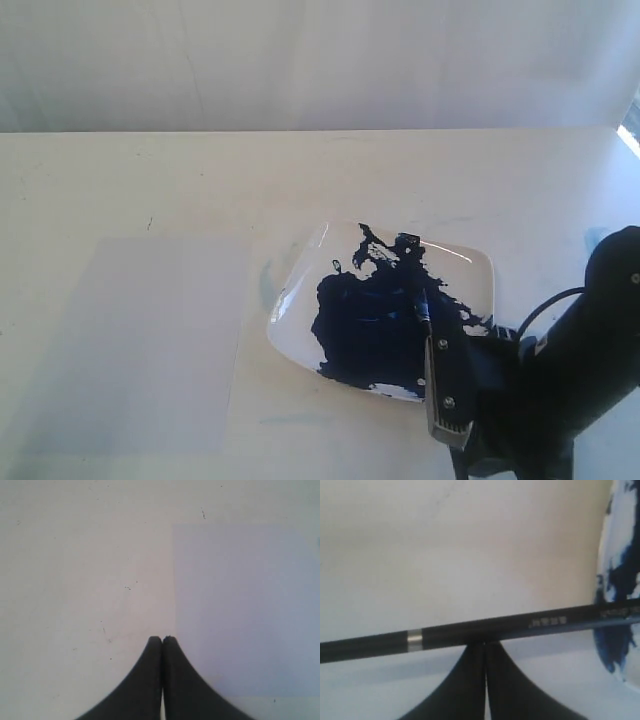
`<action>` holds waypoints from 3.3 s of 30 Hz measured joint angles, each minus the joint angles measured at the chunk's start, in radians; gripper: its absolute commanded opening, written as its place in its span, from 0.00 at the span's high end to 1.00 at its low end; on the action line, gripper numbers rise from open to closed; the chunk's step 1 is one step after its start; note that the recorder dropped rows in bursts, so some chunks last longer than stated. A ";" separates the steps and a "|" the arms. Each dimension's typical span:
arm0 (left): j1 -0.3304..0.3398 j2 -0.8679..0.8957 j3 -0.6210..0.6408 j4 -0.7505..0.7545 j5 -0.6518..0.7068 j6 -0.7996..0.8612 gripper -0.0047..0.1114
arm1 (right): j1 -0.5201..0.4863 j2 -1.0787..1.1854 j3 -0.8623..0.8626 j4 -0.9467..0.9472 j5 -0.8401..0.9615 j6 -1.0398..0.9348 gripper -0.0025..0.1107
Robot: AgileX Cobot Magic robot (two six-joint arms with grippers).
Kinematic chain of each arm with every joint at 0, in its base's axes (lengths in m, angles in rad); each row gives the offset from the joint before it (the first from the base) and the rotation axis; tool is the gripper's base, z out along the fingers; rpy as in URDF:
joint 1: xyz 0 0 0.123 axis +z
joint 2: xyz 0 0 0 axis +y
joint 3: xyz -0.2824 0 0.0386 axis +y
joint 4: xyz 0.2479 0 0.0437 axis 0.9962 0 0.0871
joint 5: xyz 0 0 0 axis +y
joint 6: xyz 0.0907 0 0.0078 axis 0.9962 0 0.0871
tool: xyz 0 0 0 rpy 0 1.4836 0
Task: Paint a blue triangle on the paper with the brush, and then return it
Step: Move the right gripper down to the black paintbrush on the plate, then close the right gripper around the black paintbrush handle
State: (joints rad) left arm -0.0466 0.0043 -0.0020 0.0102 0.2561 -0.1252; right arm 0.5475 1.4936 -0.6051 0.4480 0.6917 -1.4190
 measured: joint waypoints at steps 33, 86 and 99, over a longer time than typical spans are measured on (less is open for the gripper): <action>0.000 0.000 0.000 0.000 0.000 0.000 0.96 | 0.213 0.001 -0.003 0.031 -0.338 -0.024 0.98; 0.000 0.000 0.000 0.000 0.000 0.000 0.96 | 0.395 0.068 -0.094 -0.490 -0.241 -0.403 0.63; 0.000 0.000 0.000 0.000 0.000 0.000 0.96 | 0.395 0.092 -0.094 -0.490 -0.241 -0.403 0.63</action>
State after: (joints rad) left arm -0.0466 0.0043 -0.0020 0.0102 0.2561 -0.1252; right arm 0.9423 1.5860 -0.6996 -0.0420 0.4510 -1.8224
